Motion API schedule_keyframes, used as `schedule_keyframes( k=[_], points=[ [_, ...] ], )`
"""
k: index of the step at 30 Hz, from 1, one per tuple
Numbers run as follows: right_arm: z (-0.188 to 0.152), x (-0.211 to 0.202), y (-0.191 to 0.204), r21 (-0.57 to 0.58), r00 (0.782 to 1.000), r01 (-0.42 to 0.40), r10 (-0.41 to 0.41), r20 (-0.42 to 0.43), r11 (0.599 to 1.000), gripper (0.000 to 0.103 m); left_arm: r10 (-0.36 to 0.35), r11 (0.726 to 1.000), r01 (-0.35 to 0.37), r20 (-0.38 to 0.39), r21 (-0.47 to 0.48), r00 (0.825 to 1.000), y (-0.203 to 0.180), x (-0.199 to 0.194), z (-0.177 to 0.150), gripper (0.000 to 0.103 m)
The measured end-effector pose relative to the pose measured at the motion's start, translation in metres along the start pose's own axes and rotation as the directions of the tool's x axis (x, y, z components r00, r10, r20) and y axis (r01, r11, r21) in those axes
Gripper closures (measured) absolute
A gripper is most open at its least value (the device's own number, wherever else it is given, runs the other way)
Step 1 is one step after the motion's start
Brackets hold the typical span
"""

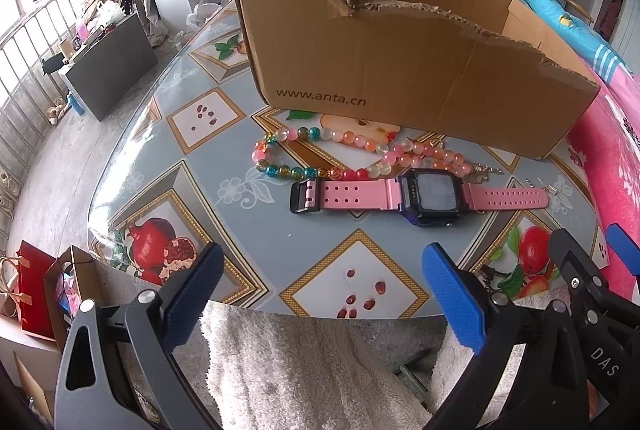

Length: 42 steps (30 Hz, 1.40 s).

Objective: Organize jewelry

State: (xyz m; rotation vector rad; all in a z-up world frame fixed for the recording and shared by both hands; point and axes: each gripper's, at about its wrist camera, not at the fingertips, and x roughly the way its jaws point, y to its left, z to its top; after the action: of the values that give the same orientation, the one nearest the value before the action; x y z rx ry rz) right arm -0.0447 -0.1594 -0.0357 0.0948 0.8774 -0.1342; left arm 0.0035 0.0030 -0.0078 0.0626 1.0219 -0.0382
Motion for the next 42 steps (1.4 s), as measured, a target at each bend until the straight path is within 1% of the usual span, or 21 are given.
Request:
schedule_keyframes(
  k=[19,42],
  points=[
    [0.0026,0.0016,-0.005,0.011,1.0,0.016,-0.016,-0.004,1.0,0.007,0.002,1.0,-0.002,0.001,-0.001,1.0,0.0008,0.0,-0.0006,0.006],
    [0.0058,0.0028,-0.001,0.008,1.0,0.02,-0.02,0.0,1.0,0.007,0.015,1.0,-0.015,0.008,0.001,1.0,-0.0003,-0.002,-0.0013,0.006]
  ],
)
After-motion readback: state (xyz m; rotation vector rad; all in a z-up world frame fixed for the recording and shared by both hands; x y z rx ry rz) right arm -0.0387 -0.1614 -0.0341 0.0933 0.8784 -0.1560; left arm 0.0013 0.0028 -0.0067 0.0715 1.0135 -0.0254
